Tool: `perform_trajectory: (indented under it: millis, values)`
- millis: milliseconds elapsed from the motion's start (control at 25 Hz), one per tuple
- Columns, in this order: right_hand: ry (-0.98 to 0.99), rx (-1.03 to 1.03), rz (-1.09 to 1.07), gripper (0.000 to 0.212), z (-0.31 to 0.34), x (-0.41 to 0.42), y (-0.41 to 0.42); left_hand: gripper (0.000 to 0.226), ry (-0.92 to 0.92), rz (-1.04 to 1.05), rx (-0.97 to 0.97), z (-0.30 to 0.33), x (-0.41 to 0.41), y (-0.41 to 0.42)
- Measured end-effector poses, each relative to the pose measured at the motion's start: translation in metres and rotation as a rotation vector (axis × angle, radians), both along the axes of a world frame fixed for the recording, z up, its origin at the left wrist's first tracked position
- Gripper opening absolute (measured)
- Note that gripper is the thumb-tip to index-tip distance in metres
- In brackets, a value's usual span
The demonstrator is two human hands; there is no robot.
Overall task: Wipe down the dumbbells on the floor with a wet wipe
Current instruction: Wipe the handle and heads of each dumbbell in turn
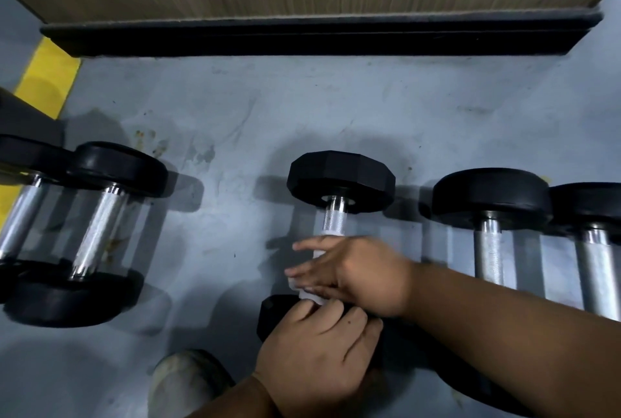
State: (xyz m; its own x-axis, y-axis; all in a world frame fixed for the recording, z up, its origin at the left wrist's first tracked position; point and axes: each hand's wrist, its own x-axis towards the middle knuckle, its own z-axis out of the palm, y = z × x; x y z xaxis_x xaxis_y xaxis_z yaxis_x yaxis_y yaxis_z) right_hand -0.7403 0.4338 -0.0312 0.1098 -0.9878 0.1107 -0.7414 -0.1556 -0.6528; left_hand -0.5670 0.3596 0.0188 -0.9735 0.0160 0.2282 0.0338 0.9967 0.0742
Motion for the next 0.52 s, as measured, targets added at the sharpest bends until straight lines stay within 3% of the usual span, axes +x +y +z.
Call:
perform_trajectory:
  millis: [120,280,440,520]
  values:
    - [0.007,-0.001,0.036,0.025,0.003,-0.015,-0.008,0.029,0.006,-0.01,0.001,0.0,-0.001,0.002]
    - [0.104,-0.14,-0.244,0.024,-0.007,-0.025,-0.02,0.027,0.01,-0.022,-0.032,-0.002,0.0,0.002]
    - [0.009,-0.017,0.03,0.024,-0.001,0.0,0.003,0.028,-0.004,-0.003,-0.02,-0.001,-0.001,0.001]
    - [0.029,-0.016,0.065,0.025,0.002,-0.011,-0.006,0.029,-0.02,-0.012,-0.011,-0.001,-0.001,0.002]
